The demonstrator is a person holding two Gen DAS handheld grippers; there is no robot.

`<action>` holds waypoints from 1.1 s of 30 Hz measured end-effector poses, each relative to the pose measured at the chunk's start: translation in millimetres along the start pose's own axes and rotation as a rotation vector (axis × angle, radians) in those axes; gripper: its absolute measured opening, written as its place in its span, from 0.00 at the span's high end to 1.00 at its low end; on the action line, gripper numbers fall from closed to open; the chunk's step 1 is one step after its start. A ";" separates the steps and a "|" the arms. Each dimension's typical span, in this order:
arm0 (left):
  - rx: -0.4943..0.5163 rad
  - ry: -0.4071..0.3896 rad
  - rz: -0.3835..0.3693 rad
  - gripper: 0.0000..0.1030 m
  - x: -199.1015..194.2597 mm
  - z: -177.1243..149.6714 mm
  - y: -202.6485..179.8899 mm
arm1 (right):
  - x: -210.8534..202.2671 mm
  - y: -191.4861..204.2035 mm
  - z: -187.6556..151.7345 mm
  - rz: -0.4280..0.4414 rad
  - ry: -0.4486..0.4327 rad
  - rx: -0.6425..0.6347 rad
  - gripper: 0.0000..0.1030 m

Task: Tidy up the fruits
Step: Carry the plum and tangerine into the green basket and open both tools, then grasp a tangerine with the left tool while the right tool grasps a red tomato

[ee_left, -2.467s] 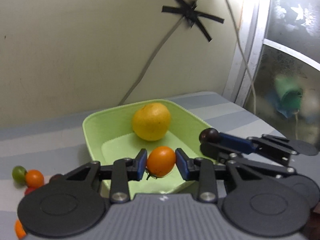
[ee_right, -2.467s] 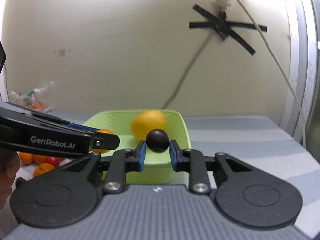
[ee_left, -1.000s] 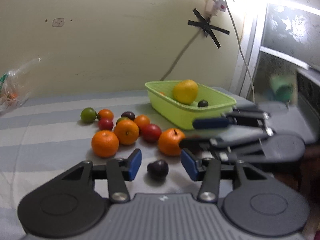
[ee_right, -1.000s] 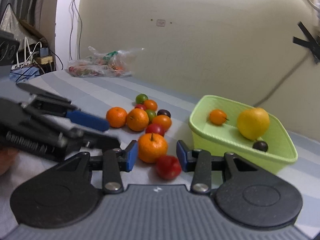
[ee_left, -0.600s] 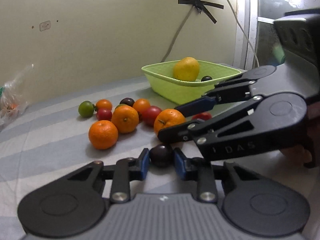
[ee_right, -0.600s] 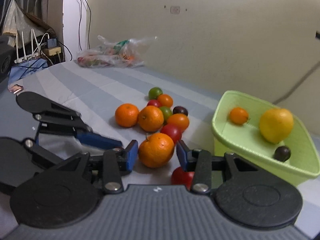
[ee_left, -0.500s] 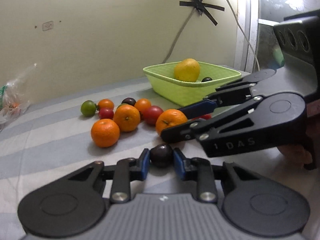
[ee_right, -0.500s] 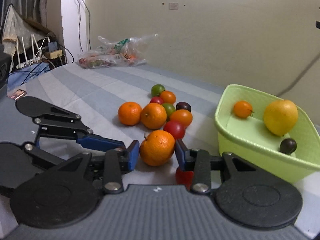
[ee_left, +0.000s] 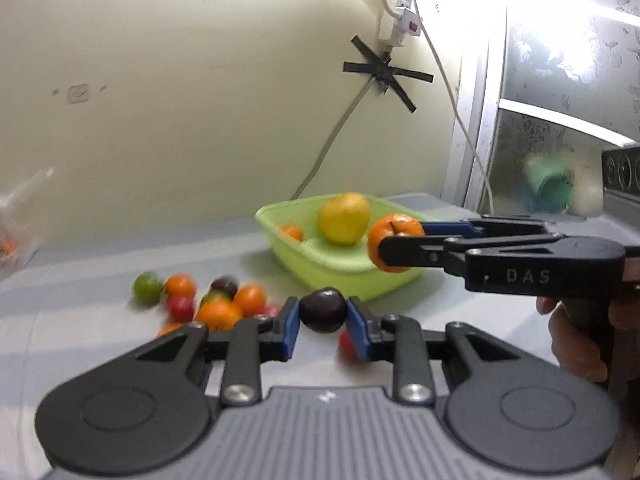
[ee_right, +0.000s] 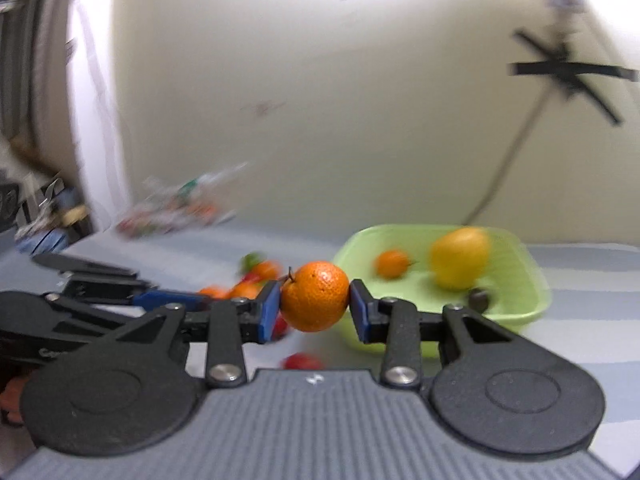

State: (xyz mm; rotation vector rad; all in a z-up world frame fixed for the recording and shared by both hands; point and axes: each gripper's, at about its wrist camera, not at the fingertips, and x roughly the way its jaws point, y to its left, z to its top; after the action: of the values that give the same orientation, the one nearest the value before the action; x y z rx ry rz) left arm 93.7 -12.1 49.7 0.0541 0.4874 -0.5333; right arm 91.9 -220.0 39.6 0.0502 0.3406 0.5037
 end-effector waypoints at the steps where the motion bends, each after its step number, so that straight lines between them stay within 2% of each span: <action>1: 0.005 0.000 -0.009 0.75 9.7 10.8 -1.9 | 0.3 -6.8 2.3 -0.029 -0.008 0.010 0.61; 5: -0.039 0.023 -0.031 0.75 54.7 46.9 -0.1 | 13.6 -33.4 7.9 -0.141 -0.015 0.039 0.61; 9: -0.088 0.066 -0.055 0.74 95.7 65.0 1.6 | 20.4 -52.4 0.0 -0.254 -0.013 0.073 0.60; 14: -0.112 0.119 -0.059 0.73 124.9 65.5 -1.4 | 22.3 -60.1 -4.0 -0.261 0.002 0.071 0.59; 16: -0.115 0.139 -0.049 0.66 130.1 62.4 -1.8 | 24.7 -59.9 -4.6 -0.271 0.004 0.055 0.59; 17: -0.119 0.148 -0.036 0.53 131.5 61.1 -1.5 | 25.5 -59.6 -5.3 -0.277 0.007 0.049 0.58; 19: -0.122 0.136 -0.022 0.51 126.7 59.1 0.4 | 25.6 -59.0 -5.0 -0.285 0.006 0.042 0.50; 23: -0.138 0.104 -0.016 0.51 106.3 62.2 9.8 | 16.7 -58.6 -4.2 -0.277 -0.033 0.063 0.48; 26: -0.177 0.026 -0.002 0.51 75.1 66.7 26.0 | 11.3 -58.7 -4.4 -0.262 -0.062 0.066 0.48; 30: -0.262 -0.067 0.075 0.51 23.0 58.3 62.9 | -7.4 -54.8 -2.1 -0.196 -0.176 0.081 0.48; 33: -0.264 -0.086 0.163 0.51 -6.1 42.1 81.0 | -14.3 -46.1 -1.4 -0.140 -0.215 0.066 0.48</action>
State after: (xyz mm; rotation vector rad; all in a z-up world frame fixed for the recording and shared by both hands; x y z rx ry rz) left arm 147.8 53.3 83.6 -0.1798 0.4618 -0.3073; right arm 101.2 -267.3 36.7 0.1427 0.1492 0.3441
